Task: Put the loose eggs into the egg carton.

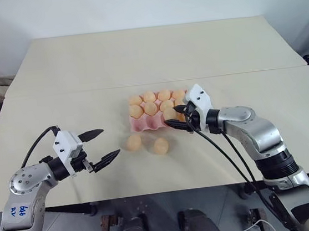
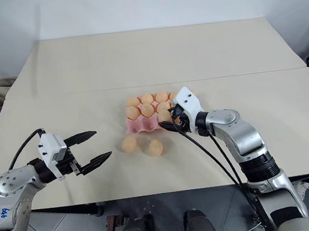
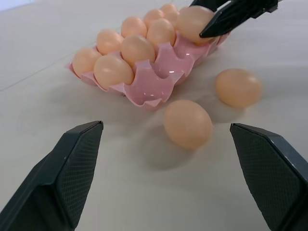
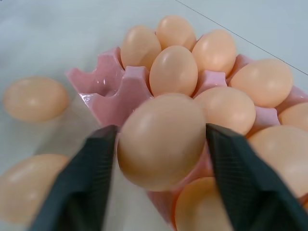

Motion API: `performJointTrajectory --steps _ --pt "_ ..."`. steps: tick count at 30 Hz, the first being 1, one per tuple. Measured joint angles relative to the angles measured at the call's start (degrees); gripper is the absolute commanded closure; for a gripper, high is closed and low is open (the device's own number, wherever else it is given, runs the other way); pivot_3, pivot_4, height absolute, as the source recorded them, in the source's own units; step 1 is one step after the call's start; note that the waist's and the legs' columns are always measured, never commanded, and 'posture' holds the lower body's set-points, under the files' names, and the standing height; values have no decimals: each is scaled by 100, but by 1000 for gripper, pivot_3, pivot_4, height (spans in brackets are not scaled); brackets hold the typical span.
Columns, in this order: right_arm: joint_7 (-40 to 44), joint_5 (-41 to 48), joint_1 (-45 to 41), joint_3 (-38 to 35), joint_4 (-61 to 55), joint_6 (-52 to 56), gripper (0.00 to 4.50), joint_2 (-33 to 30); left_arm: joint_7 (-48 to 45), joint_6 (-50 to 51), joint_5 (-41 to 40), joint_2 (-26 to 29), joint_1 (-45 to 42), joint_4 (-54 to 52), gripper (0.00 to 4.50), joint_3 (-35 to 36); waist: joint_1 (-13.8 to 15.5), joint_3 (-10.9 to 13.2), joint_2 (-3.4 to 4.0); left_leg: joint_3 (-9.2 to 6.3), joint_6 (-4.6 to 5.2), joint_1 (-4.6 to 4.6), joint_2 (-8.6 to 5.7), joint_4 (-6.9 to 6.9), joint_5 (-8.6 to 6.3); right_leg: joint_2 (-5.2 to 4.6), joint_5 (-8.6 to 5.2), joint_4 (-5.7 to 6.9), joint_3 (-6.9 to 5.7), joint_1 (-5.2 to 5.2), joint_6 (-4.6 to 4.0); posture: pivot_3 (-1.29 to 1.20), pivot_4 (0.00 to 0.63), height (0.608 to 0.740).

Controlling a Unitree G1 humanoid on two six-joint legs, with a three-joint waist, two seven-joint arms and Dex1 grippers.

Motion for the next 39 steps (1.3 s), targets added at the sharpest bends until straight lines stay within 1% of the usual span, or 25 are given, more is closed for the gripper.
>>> performJointTrajectory --steps 2,5,7,9,11,13,15,18,22,27,32,36,39 --pt "22 1 0 0 3 0 16 7 12 5 0 -11 1 -12 0 -1 0 0 0 0 0 1 0 0 0 0 0 2 0 0 0 0 150 740" --pt "78 44 58 -73 -66 -10 16 -29 17 15 0 -33 -4 -17 0 -52 -1 0 0 0 0 1 0 0 0 0 0 3 1 0 0 0 150 740" --pt "226 162 306 -290 -322 -110 16 -238 10 44 0 -39 -27 -15 0 -105 7 0 0 0 0 0 0 0 0 0 0 -1 -2 1 0 0 150 740" --pt "502 299 752 -689 -591 -424 16 -555 -15 48 -1 -36 -49 8 0 -104 72 0 0 -3 2 -4 0 -1 -3 0 0 -11 -7 3 1 0 150 740" --pt "898 468 1334 -1186 -772 -990 16 -815 -45 41 0 -30 -88 57 0 -99 125 0 0 -3 3 -7 -1 -1 -6 2 1 -21 -7 6 3 0 150 740" --pt "1366 698 1894 -1690 -815 -1524 16 -1009 -57 7 12 -3 -103 149 0 -55 138 0 0 -1 5 -7 -1 0 -7 3 2 -21 -5 7 6 0 150 740" --pt "1760 981 2349 -2158 -827 -1828 16 -1150 -82 -109 27 39 -100 328 0 33 136 0 0 0 5 1 0 0 -6 4 2 -17 -3 14 6 0 150 740" --pt "2144 1193 3071 -2852 -723 -2006 16 -1532 -168 -275 44 203 -21 578 0 233 109 0 0 5 5 15 1 0 -6 6 2 -13 5 22 6 0 150 740" --pt "2374 1260 3800 -3336 -872 -2225 16 -1741 -335 -349 14 354 90 634 0 438 106 0 0 6 4 24 2 0 -2 5 1 -7 7 27 3 0 150 740" --pt "2410 1330 4533 -3616 -1303 -2255 16 -1758 -510 -254 -93 464 289 626 0 596 126 0 0 5 2 21 3 0 -3 2 1 -13 9 27 3 0 150 740" --pt "2214 1436 4519 -3602 -1503 -2244 16 -1731 -566 -78 -198 482 294 414 0 537 134 0 0 5 -23 22 3 0 -18 0 1 -13 9 27 2 0 150 740" --pt "2135 1437 4351 -3539 -1521 -2246 16 -1731 -542 259 -232 404 38 96 0 89 146 0 0 5 -20 20 2 0 -16 0 1 -18 9 28 1 0 150 740" --pt "2053 1437 4234 -3406 -1531 -2238 16 -1731 -426 553 -193 146 -270 -142 0 -506 161 0 0 4 3 19 1 0 -3 1 2 -20 7 31 3 0 150 740"
